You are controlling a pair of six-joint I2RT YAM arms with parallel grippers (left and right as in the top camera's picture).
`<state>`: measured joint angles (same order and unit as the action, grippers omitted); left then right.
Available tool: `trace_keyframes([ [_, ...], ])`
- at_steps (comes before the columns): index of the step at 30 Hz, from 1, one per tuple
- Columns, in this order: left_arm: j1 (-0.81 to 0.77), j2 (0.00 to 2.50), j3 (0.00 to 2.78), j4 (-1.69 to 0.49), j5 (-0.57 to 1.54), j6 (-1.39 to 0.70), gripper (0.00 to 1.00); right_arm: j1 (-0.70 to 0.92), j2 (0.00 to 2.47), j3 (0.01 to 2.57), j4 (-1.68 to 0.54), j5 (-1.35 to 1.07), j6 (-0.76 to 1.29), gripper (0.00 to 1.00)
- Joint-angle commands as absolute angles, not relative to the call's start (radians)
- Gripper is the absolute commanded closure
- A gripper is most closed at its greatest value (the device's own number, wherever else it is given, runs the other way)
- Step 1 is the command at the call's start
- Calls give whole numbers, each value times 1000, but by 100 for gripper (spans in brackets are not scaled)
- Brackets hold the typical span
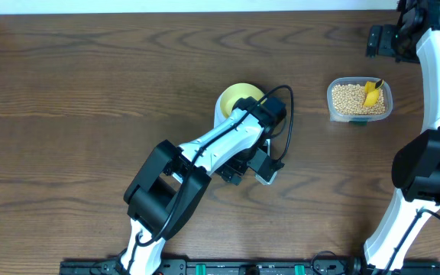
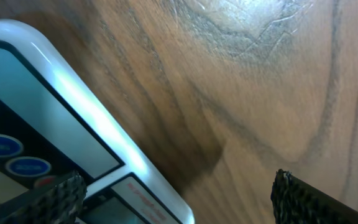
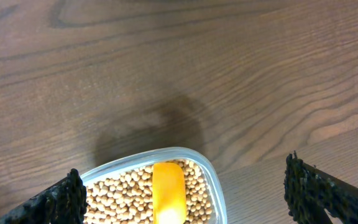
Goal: Scoop item into bowl and weigh 50g on scale
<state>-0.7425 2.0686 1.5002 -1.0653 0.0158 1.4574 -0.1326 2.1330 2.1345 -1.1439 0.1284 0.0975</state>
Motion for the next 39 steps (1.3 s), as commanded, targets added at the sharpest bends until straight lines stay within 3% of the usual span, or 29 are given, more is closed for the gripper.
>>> trace_keyframes([
  [1, -744, 2093, 1497, -1054, 13, 1528, 2, -137, 2132, 2151, -1144, 140, 89, 1],
  [39, -714, 2114, 1500, -1060, 7, 1529, 0, -137, 2132, 2151, -1144, 140, 89, 1],
])
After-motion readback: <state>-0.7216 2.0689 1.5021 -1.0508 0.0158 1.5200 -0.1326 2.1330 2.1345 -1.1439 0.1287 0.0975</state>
